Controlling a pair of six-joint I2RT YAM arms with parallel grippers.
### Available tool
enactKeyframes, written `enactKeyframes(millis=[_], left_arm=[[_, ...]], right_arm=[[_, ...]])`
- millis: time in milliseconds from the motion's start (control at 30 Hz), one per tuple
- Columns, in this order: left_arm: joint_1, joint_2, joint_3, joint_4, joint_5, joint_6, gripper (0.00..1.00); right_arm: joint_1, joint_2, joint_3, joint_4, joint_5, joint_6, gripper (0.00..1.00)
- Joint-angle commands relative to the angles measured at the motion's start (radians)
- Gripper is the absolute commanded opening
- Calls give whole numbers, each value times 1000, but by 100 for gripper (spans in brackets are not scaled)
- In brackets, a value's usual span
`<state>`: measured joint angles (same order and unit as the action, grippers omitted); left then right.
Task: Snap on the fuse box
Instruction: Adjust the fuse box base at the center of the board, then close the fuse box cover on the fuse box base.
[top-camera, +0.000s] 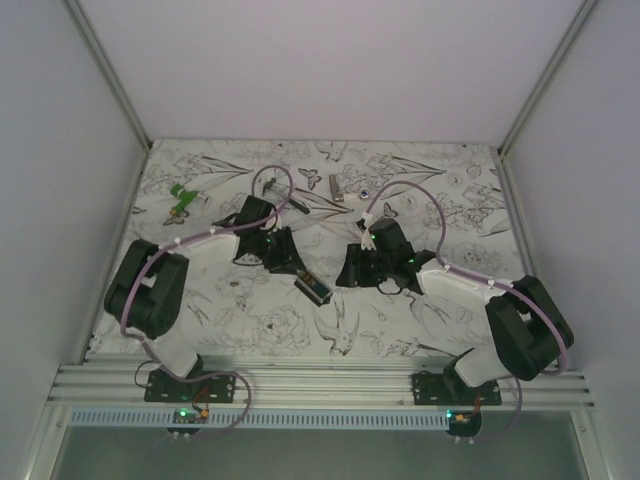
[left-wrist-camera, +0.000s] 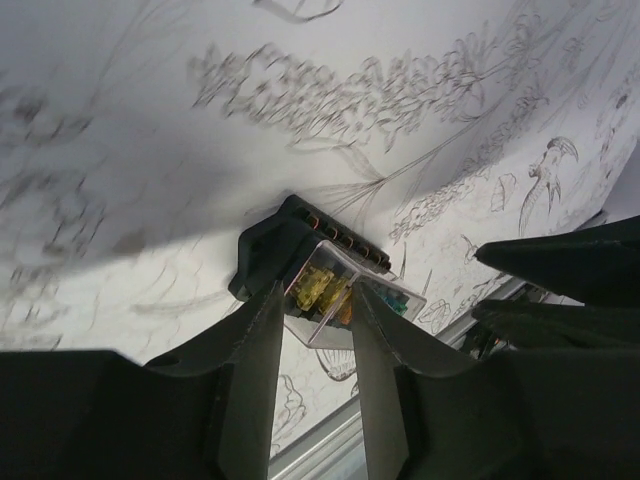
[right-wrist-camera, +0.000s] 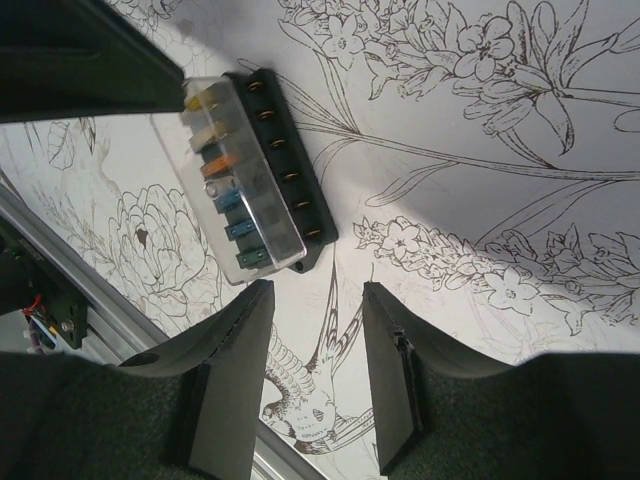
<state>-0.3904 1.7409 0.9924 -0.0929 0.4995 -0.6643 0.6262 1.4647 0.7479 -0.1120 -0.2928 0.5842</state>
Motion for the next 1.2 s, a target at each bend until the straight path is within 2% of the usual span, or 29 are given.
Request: enactKeyframes(millis=[0,133,300,433,567,600,667,867,1033,1167], left_arm=[[11,-91,-152,-61,-170,-109,35],[5,-206,-271,11,-182,-229,35],[-67,-303,-353,66,-188,-325,39],[-100,-378,-373,74,-174,-348,47],[-95,-456,-382,56,-172,-321,61],[-94,-460,-371,42,-171,-300,66],[-95,-450,-334,-4,-141,-244,69],[-94,-367,-297,-28,-87,-152,68],[-96,-298,-278,-28,-55,-126,66],[-99,-263,-279,-12,-42,-129,63]], right_arm=[[16,-26,-1,18,17,6,47],[24,-36,-11,23,24,10,48],[36,-67,-40,51,24,40,48],[43,-95,-84,96,16,99,52],[50,-110,-134,149,-6,190,58],[53,-117,-143,152,-6,208,60],[62,-128,-161,154,-6,238,63],[102,-91,-185,207,-13,282,65],[149,-14,-177,294,-19,335,65],[161,24,-153,297,-19,343,64]])
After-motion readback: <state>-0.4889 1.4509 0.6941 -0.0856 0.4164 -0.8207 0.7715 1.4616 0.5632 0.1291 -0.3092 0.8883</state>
